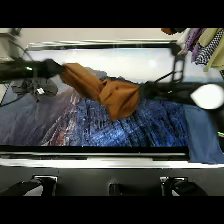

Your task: Fold the clothes and pants, and hang the long-sleeved shirts on hangers.

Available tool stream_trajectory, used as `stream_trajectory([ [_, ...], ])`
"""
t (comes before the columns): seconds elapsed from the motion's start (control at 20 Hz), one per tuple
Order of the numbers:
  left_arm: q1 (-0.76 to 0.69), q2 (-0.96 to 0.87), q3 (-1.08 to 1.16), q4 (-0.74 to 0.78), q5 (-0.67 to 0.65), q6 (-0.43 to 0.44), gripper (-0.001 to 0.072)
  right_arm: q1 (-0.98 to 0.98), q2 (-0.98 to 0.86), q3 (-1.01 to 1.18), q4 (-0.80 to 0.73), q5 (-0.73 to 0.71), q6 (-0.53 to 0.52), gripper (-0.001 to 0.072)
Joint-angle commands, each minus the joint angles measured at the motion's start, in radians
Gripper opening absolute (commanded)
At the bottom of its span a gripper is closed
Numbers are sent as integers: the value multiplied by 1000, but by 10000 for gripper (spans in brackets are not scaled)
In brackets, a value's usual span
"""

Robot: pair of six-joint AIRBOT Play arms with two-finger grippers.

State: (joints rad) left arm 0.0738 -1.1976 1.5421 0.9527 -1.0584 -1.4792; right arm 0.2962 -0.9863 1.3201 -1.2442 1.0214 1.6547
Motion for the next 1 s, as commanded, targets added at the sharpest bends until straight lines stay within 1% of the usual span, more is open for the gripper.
stream_trajectory([
  [0.0,2,175,58,121,-30,-96,20,0,100,163,-161,68,19,28],
  [0.1,2,266,58,174,-39,-153,20,0,157,218,-192,71,31,28],
  [0.2,2,335,58,193,-54,-193,20,0,208,255,-208,72,50,28],
  [0.25,2,359,58,194,-66,-208,20,0,227,271,-220,71,76,28],
  [0.35,2,379,58,194,-105,-217,20,0,241,284,-254,66,114,28],
  [0.45,2,364,38,213,-136,-217,20,0,212,283,-320,79,146,28],
  [0.55,2,331,-25,238,-136,-236,20,0,131,283,-366,98,205,29],
  [0.65,1,275,-132,237,-136,-242,20,0,3,278,-351,138,243,30],
  [0.8,0,169,-319,237,-115,-277,20,0,-240,250,-255,153,259,29],
  [0.95,0,55,-492,237,-31,-276,21,0,-483,250,-117,93,257,30],
])
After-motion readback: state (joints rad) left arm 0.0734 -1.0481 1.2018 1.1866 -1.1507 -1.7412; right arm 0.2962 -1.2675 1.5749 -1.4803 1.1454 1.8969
